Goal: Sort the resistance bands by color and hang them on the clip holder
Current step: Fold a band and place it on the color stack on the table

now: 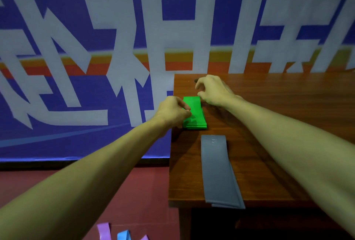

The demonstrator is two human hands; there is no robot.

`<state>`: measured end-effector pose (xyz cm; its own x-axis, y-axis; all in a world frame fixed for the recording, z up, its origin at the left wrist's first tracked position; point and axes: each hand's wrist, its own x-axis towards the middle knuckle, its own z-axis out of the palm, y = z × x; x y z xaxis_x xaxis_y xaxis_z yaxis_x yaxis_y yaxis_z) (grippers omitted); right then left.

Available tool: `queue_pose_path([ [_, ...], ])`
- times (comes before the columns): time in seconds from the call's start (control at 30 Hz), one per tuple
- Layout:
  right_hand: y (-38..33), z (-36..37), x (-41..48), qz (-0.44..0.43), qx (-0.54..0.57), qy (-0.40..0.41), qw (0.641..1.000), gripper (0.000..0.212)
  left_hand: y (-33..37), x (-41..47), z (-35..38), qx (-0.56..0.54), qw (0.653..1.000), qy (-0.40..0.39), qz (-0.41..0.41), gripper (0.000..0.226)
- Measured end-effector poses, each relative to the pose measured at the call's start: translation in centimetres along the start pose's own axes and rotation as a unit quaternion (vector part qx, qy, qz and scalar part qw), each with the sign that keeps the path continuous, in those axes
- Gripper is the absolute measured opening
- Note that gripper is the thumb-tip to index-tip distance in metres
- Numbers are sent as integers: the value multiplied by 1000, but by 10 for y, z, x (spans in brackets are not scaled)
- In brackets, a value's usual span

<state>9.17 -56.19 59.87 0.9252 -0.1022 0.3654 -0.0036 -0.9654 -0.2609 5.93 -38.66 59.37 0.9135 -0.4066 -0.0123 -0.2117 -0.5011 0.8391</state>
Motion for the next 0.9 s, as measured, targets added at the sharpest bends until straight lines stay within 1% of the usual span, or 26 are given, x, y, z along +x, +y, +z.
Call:
queue_pose_path([
  [0.03, -4, -8, -3, -7, 3, -4, 1000, 21, 3, -5, -5, -6, 1000, 9, 11, 3],
  [0.1, -15, -23, -10, -22, 10, -20, 1000, 20, 7, -16, -18, 2, 999, 17, 33, 7],
  [0.23, -51, -42, -34, -55, 33, -25, 998, 17, 10, -49, -50, 59, 997, 15, 56, 12],
  [0.4, -117, -41, -63, -121, 13, -76, 990, 19, -16, -98, -103, 83, 995, 38, 36, 12],
  [0.5, -158, -34, -77, -150, -1, -108, 983, 20, -45, -129, -138, 82, 994, 70, 16, 12],
  [0.6, -201, -18, -89, -167, -35, -159, 972, 21, -83, -163, -169, 69, 992, 103, -2, 13],
  [0.73, -261, 14, -105, -202, -87, -230, 948, 19, -145, -206, -192, 44, 987, 154, -26, 17],
  [0.8, -289, 40, -115, -220, -108, -260, 934, 19, -180, -226, -194, 37, 985, 161, -51, 17],
  [0.9, -322, 94, -129, -243, -113, -307, 913, 18, -231, -249, -198, 35, 985, 148, -79, 15],
])
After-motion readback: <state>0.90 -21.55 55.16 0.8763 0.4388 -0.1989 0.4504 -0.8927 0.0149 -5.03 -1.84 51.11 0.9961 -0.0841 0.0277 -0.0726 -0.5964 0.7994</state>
